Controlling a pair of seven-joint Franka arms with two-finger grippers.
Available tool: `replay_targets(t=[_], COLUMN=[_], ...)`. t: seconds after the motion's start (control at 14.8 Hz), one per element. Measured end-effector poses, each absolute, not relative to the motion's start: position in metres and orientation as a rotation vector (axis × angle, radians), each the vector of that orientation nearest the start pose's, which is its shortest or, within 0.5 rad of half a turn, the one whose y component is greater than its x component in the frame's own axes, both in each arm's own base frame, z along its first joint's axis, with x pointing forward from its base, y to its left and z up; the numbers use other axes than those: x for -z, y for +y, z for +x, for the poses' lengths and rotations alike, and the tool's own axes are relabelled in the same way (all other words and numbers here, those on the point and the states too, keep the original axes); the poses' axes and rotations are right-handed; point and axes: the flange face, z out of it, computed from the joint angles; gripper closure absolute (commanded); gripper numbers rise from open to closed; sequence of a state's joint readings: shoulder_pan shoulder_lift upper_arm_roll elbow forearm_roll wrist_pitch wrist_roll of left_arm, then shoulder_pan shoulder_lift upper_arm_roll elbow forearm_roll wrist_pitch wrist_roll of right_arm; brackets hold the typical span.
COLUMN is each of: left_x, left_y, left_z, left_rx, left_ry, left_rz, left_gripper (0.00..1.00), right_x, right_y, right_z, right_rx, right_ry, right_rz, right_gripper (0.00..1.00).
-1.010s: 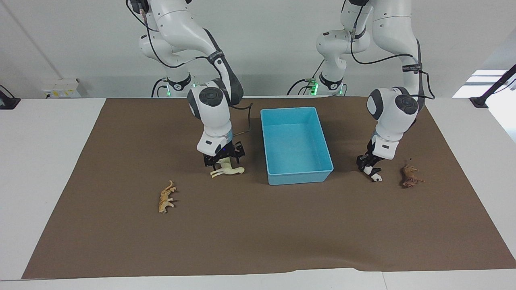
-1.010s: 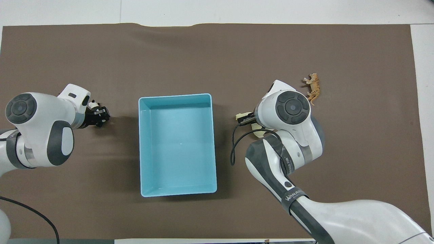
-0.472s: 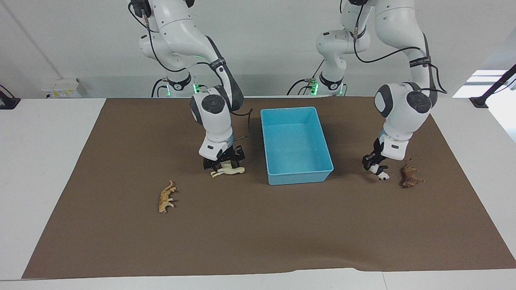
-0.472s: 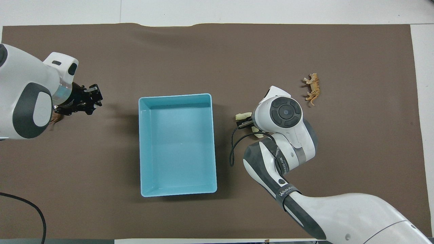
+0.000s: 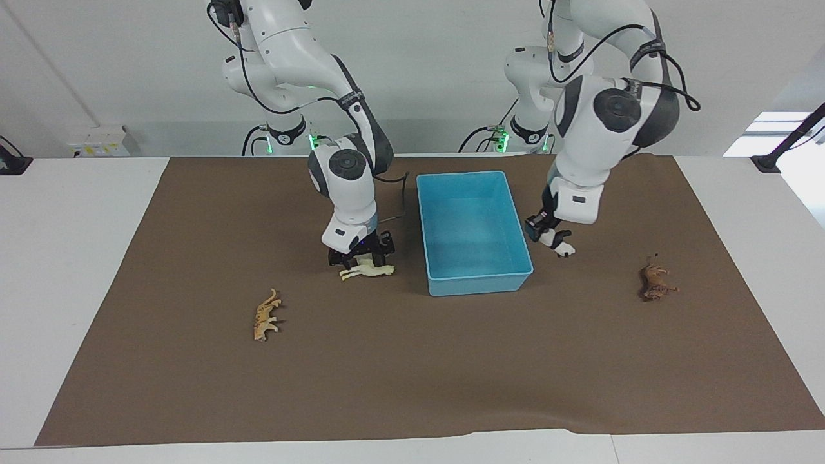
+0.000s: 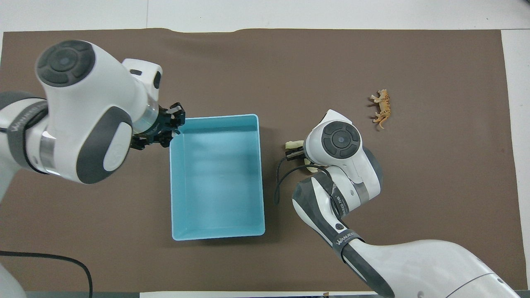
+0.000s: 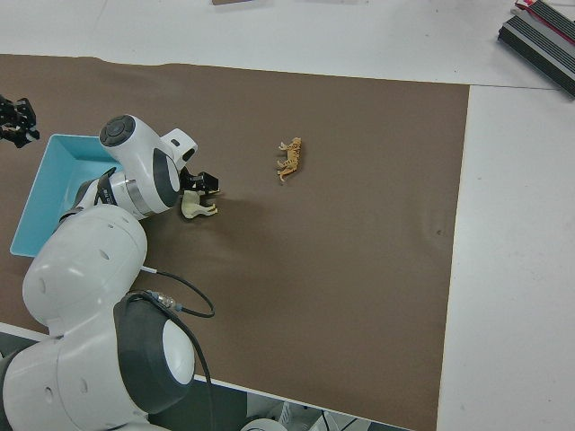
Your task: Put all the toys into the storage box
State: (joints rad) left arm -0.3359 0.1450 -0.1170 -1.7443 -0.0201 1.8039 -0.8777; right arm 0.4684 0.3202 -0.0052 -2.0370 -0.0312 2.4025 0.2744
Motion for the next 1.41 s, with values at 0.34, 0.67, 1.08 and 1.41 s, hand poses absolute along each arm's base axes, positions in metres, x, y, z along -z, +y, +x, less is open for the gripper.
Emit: replay_targets(t=[0.34,0.67,1.08,1.41], left_x=[-0.443,-0.465,-0.471,-0.437], left_y=[-0.290,-0.259,-0.070,0.042], left_z=[0.477,0.485,0.555,0.591], left_rx=[-0.245,-0.206,-0.096,0.111], left_ry=[-0.522,-0.526,-0.342,-0.098], left_rz=[-2.984,-3.009,-3.107,-3.086], left_gripper=[0.00,0.00,0.00,0.00], right_x=[-0.296,-0.300,-0.297,-0.301], right_y=[0.276,0.277,0.269,0.268], right_z=[0.523,0.528,0.533,0.535], right_rx=[0.006,0.100,0.171,0.130], right_ry=[-0.416,-0.405,-0.380,-0.376], right_rz=[-3.241,-3.215,-3.192,-3.211], right_gripper=[0.05,0.25,1.00,1.00])
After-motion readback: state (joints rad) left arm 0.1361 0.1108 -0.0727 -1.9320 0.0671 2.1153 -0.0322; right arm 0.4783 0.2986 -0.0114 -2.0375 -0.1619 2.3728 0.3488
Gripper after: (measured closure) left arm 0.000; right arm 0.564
